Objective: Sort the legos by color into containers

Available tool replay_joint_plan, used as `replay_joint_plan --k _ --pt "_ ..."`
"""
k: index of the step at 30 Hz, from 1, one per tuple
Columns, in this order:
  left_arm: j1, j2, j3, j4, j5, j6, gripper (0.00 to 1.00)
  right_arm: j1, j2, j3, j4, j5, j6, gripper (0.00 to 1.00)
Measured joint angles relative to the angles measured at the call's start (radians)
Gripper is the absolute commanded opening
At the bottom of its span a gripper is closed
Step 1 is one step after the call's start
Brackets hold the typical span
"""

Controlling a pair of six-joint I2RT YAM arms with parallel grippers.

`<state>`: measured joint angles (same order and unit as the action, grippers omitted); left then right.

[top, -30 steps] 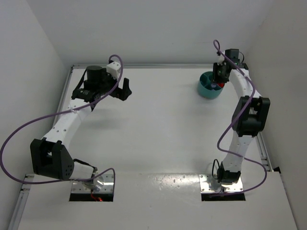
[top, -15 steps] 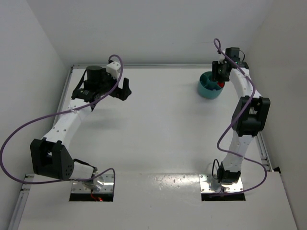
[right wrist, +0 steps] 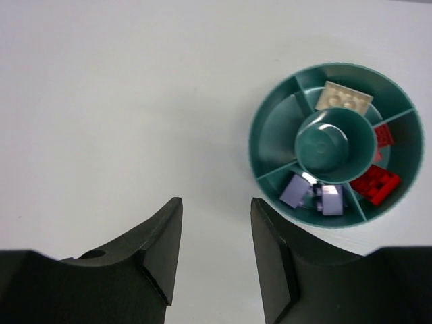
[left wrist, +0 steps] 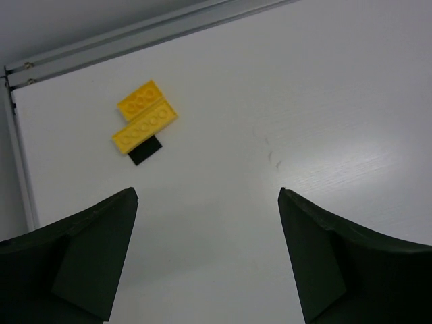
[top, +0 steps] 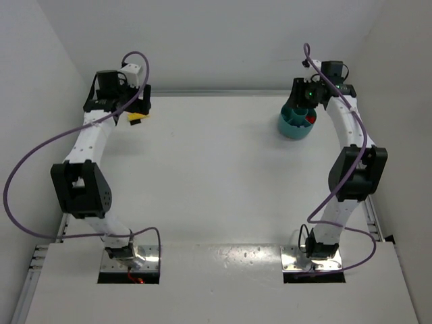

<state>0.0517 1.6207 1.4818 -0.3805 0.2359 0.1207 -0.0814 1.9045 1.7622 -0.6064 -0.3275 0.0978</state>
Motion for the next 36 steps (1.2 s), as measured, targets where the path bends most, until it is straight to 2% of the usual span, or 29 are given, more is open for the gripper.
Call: replay_joint_plan --k 8,17,24,36 --pt "0.073 0.362 0.298 -0.096 -0.027 0.071 0.88 0.006 -0.002 -0.01 -0.009 -0.096 0.0 0.46" --pt "0.118 0.714 0.62 -0.165 -0.028 0.053 0.99 0.014 -0.001 -0.036 -0.024 -0.143 -0.001 0.46" --pt "0.146 0.846 0.755 -0.168 0.035 -0.031 1.0 0.025 0.004 -0.058 -0.027 -0.15 -0.001 0.46" --pt "0.145 0.939 0.808 -0.142 0.091 -0.049 1.0 0.034 0.008 -0.06 -0.032 -0.152 -0.011 0.46"
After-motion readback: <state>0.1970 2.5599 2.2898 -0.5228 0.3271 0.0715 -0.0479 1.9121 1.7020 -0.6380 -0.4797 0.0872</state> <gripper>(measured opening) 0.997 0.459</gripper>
